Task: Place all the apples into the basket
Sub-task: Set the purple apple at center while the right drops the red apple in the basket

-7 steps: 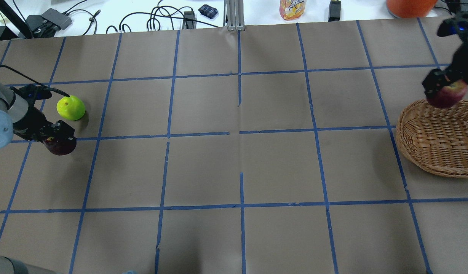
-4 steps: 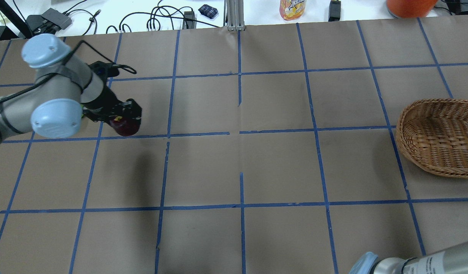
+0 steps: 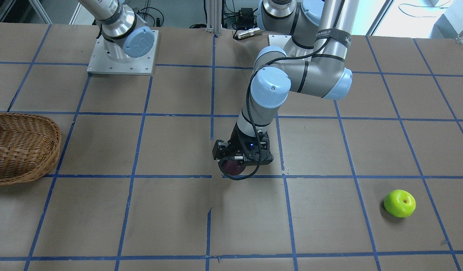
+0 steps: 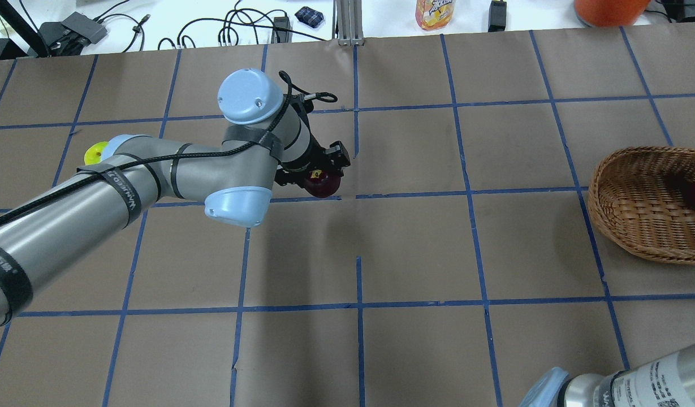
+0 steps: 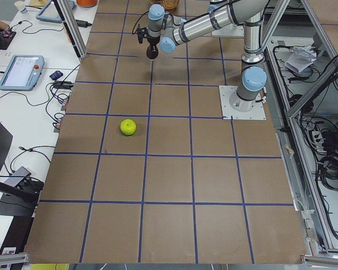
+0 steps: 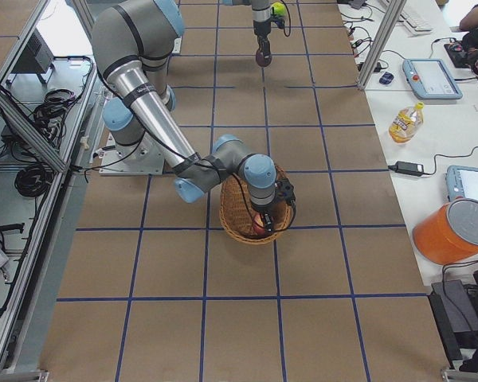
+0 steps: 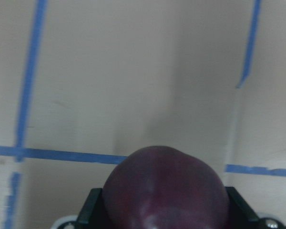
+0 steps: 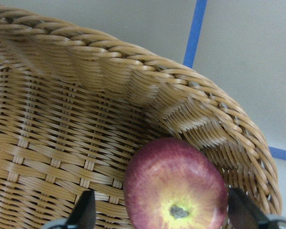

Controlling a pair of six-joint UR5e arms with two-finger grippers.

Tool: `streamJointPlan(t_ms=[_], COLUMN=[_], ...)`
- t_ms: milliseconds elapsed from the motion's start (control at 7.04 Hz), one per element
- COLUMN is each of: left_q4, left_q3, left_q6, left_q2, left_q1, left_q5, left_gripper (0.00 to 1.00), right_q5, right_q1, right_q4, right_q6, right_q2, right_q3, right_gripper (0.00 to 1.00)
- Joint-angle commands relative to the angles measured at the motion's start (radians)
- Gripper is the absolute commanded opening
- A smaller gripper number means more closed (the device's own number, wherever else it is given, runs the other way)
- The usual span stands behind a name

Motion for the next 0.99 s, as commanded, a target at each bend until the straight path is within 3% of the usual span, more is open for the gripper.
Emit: streamJointPlan(t_ms=[0, 142, 284, 426, 710, 852], left_q4=[0.132, 0.168, 0.200, 0.203, 0.193, 0.179], left_q3=[0.003, 0.005, 0.006, 0.008, 0.015, 0.021], left_q6=[-0.091, -0.084, -0.092, -0.080, -0.049, -0.008], left_q2=[-0.080, -0.113, -0.139, -0.150, -0.102, -0.072], left_q1=[-0.033, -0.038, -0.055, -0.058, -0.046, 0.012], left_q5=[-0.005, -0.005, -0.002, 0.001, 0.000, -0.021], left_gripper=[0.21, 0.38, 0.69, 0.87, 0.99, 1.00], right_q5=[0.012, 0.011, -0.001, 0.012, 0.013, 0.014], right_q1=[0.015, 0.076, 0.184, 0.304, 0.568, 0.643], right_q4=[0.103, 0.175, 0.223, 0.293, 0.296, 0.293], right_q6=[0.020, 0.099, 0.205, 0.379, 0.748, 0.879], right_q2=[-0.105, -0.160, -0.217, -0.252, -0.247, -0.231], right_q3=[0.004, 0.004, 0.004, 0.007, 0.013, 0.011], right_gripper=[1.00, 1.00, 1.00, 1.00, 1.00, 1.00])
